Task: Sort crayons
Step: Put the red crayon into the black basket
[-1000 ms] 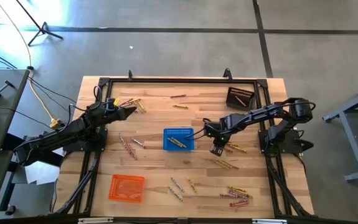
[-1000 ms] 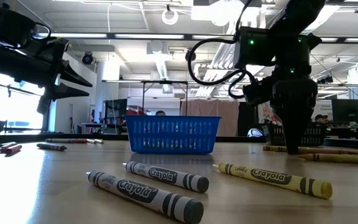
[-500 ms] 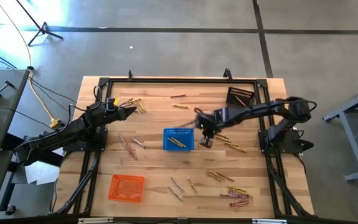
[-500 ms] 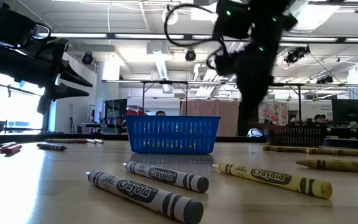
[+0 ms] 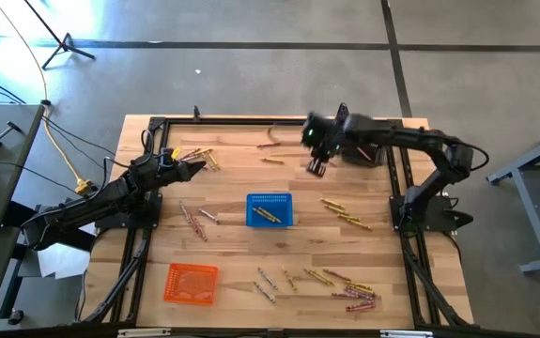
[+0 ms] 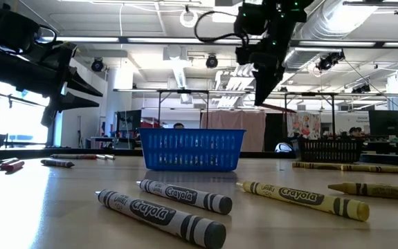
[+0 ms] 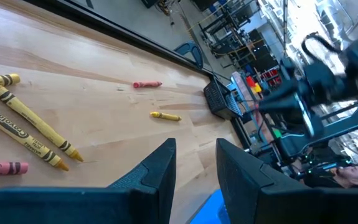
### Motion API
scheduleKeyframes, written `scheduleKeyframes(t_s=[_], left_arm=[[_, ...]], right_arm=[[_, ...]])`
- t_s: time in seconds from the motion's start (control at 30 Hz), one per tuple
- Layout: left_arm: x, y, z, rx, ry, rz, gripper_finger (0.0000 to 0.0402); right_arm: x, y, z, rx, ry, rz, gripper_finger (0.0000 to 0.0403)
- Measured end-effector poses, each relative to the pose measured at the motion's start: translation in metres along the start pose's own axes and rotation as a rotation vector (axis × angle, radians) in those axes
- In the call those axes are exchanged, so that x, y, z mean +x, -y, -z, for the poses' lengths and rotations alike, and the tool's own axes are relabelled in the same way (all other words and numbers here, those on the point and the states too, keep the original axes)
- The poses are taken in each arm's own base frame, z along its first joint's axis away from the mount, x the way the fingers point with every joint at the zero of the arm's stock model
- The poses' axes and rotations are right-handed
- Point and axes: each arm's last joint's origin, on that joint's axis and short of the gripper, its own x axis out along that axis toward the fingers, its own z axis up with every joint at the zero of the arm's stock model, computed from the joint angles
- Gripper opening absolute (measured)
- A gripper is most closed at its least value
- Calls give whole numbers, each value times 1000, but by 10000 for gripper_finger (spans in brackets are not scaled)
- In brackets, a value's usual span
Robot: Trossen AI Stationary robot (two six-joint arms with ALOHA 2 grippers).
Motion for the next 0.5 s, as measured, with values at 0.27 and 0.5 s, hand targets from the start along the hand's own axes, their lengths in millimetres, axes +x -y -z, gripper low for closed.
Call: scheduleKeyframes(t_s=[0.27, 0.5], left_arm=[[0, 0, 0, 0, 0, -1, 101], [0, 0, 0, 0, 0, 0, 101]], right_arm=[[-10, 83, 12, 197, 34, 65, 12], [6, 134, 48, 355, -37, 48, 12]])
